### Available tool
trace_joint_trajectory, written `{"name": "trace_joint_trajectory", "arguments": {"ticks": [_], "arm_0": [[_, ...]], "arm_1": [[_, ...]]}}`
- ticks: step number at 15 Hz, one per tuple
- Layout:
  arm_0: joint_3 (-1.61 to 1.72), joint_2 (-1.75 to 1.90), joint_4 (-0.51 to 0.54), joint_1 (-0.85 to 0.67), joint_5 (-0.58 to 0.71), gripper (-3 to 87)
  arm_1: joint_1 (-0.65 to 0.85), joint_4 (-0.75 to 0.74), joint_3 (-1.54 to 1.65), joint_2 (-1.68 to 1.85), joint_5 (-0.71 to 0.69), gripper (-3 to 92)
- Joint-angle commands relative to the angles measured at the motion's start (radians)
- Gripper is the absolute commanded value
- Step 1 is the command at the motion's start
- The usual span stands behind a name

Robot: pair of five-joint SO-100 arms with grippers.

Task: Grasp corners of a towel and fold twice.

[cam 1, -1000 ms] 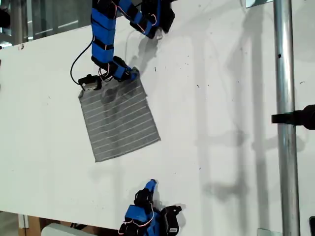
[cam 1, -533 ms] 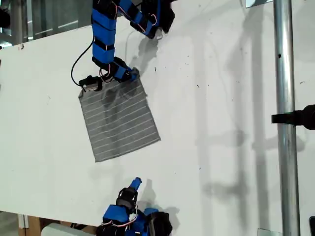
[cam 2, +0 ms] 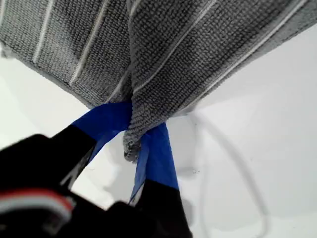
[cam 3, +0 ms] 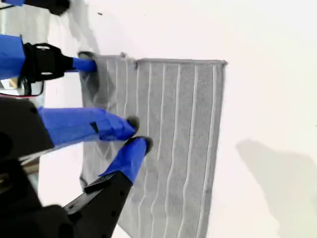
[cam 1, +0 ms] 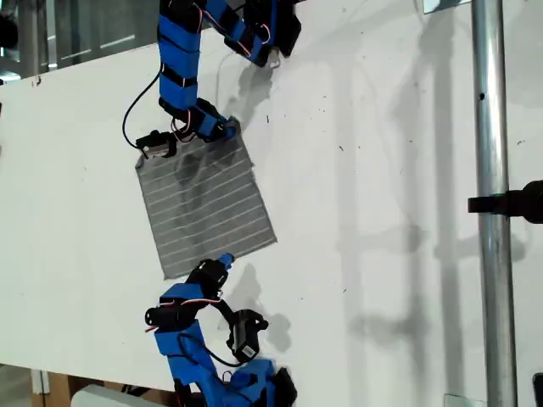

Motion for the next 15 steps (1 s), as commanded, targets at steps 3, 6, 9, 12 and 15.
{"name": "trace_joint_trajectory", "arguments": {"ticks": [3,6,9,12,15], "arm_0": [[-0.38,-0.221,0.146,-0.031,0.146,28.2],[-0.348,-0.268,0.158,0.0,0.255,32.0],[-0.316,-0.408,0.106,0.017,0.155,29.5],[-0.319,-0.497,-0.003,0.026,0.028,28.8],[-0.324,-0.551,-0.051,0.057,-0.072,29.0]], "arm_1": [[-0.011,-0.02,-0.025,0.006,0.0,-0.2],[-0.009,-0.021,-0.025,0.006,0.002,-0.2],[-0.012,-0.021,-0.025,0.006,0.003,-0.2],[-0.014,-0.021,-0.021,0.006,0.003,-0.2],[-0.015,-0.021,-0.021,0.006,0.005,-0.2]]}}
